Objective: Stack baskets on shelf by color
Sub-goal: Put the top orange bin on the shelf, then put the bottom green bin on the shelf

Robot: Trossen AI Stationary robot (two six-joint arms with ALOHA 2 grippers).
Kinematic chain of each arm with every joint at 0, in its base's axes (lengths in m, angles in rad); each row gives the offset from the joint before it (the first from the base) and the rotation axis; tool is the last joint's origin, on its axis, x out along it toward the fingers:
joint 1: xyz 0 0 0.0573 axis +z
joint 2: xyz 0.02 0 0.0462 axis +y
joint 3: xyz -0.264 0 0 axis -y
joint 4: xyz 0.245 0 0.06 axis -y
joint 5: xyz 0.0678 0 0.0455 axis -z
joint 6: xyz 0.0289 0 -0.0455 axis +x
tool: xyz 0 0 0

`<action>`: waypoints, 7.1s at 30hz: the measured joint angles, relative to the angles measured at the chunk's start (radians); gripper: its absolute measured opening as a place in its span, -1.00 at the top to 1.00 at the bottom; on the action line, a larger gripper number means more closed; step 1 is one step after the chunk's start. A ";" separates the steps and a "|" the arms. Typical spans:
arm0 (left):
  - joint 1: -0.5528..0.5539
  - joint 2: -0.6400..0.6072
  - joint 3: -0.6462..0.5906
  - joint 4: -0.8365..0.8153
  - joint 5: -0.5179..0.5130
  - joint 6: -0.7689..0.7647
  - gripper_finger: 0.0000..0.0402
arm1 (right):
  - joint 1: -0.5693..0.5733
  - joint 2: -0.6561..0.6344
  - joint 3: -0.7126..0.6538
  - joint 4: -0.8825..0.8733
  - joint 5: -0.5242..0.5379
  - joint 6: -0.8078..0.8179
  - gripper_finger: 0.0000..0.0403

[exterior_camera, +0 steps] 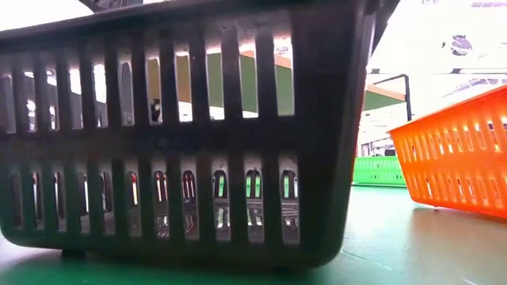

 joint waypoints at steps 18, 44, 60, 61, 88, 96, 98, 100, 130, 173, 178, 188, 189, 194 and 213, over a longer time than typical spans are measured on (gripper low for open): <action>-0.240 0.003 0.691 -0.611 -0.069 -0.559 0.93 | 0.000 -0.079 0.000 -0.022 -0.008 -0.044 1.00; -0.668 0.435 1.261 -0.823 -0.057 -1.277 0.96 | 0.000 -0.088 0.000 -0.042 -0.009 -0.069 1.00; -0.798 0.524 1.263 -0.799 -0.122 -1.350 0.95 | 0.000 -0.088 0.000 -0.042 -0.008 -0.100 1.00; -0.799 0.530 1.263 -0.798 -0.122 -1.350 0.96 | 0.000 -0.088 0.000 -0.042 -0.008 -0.100 1.00; -0.820 0.612 1.262 -0.714 -0.075 -1.408 0.62 | 0.000 -0.088 0.000 -0.054 -0.012 -0.096 1.00; -0.812 0.604 1.262 -0.691 -0.073 -1.417 0.46 | 0.002 -0.088 0.000 -0.055 -0.079 -0.039 1.00; -0.805 0.582 1.262 -0.674 -0.071 -1.402 0.44 | 0.006 -0.088 0.000 -0.057 -0.093 0.006 0.99; -0.797 0.554 1.262 -0.664 -0.074 -1.373 0.43 | 0.015 -0.086 0.000 -0.063 -0.110 0.034 0.96; -0.850 0.388 1.261 -0.753 -0.296 -1.197 0.43 | 0.238 0.004 -0.070 -0.669 -0.041 0.549 0.40; -0.742 0.390 1.261 -0.750 -0.247 -1.089 0.43 | 0.150 0.004 -0.815 -0.257 -0.293 0.421 0.23; -0.734 0.390 1.261 -0.750 -0.247 -1.067 0.43 | 0.150 0.004 -0.826 -0.256 -0.293 0.390 0.51; -0.715 0.390 1.261 -0.747 -0.247 -1.044 0.43 | 0.150 0.004 -0.806 -0.270 -0.328 0.379 0.92; -0.715 0.390 1.261 -0.747 -0.247 -1.040 0.43 | 0.150 0.004 -0.797 -0.279 -0.338 0.388 0.90; -0.715 0.390 1.261 -0.747 -0.247 -1.039 0.43 | 0.150 0.004 -0.723 -0.359 -0.347 0.427 0.95; -0.715 0.390 1.261 -0.747 -0.248 -1.020 0.43 | 0.153 0.004 -0.348 -0.561 -0.421 0.679 0.96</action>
